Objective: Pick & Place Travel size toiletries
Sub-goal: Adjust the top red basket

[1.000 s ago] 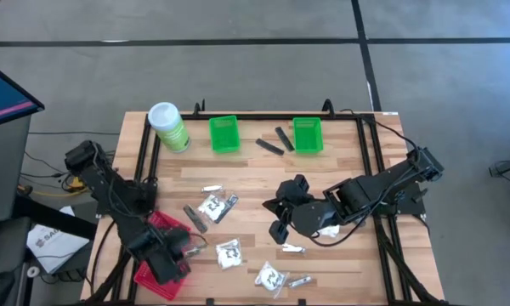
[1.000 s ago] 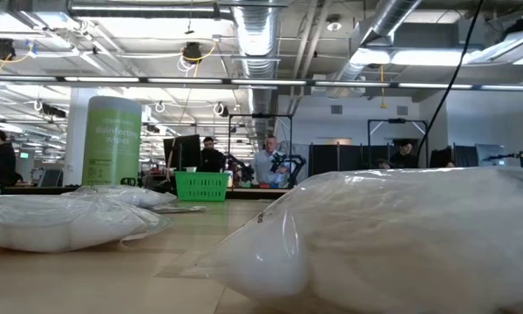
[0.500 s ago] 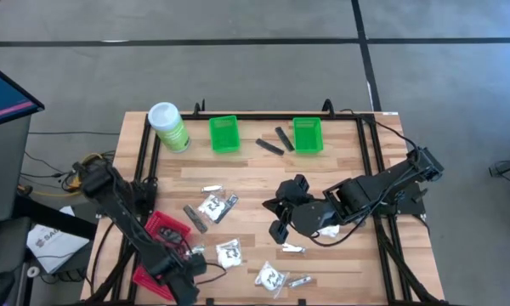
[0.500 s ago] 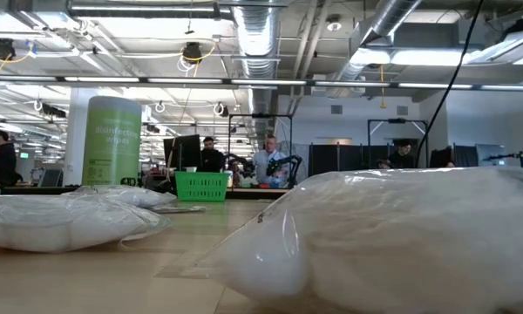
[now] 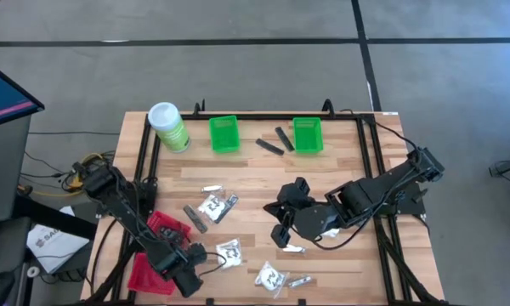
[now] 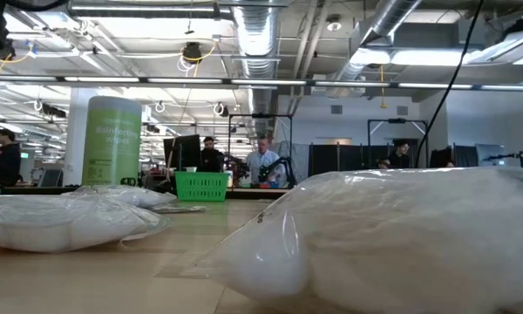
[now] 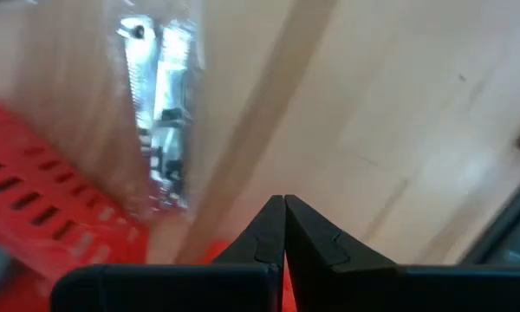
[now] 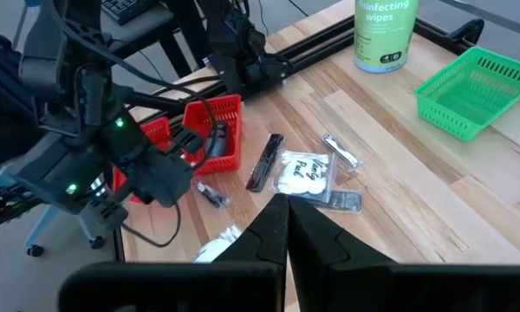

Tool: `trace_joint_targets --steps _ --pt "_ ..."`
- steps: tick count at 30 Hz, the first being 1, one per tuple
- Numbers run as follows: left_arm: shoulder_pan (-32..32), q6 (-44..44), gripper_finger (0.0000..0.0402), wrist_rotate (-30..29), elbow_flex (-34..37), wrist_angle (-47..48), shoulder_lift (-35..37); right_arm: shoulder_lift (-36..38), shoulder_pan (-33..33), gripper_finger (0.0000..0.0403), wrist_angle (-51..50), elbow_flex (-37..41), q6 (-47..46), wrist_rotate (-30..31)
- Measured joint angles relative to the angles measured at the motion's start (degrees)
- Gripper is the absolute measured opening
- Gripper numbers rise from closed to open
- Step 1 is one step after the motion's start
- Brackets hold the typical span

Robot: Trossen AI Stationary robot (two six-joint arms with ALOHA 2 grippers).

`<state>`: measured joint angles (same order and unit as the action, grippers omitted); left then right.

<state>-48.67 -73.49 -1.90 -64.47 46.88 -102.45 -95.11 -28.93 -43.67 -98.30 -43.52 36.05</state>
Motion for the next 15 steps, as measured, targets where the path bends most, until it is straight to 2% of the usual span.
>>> trace_joint_targets --steps 3,9,12,15 --pt "0.42 0.04 0.0 -1.62 0.0 0.28 0.34 0.0 -0.42 0.0 0.02 0.0 -0.01 0.0" --pt "3.33 1.35 0.0 -10.2 0.28 2.11 6.19 0.0 -0.68 0.0 0.0 0.0 -0.01 0.0" --pt "7.7 3.92 0.0 -10.1 2.09 3.49 9.02 0.0 -0.66 0.0 0.0 0.0 0.01 0.0" --pt "12.31 6.66 0.0 -7.07 4.35 3.72 11.27 0.0 -0.63 0.0 -0.01 0.0 0.03 0.0"
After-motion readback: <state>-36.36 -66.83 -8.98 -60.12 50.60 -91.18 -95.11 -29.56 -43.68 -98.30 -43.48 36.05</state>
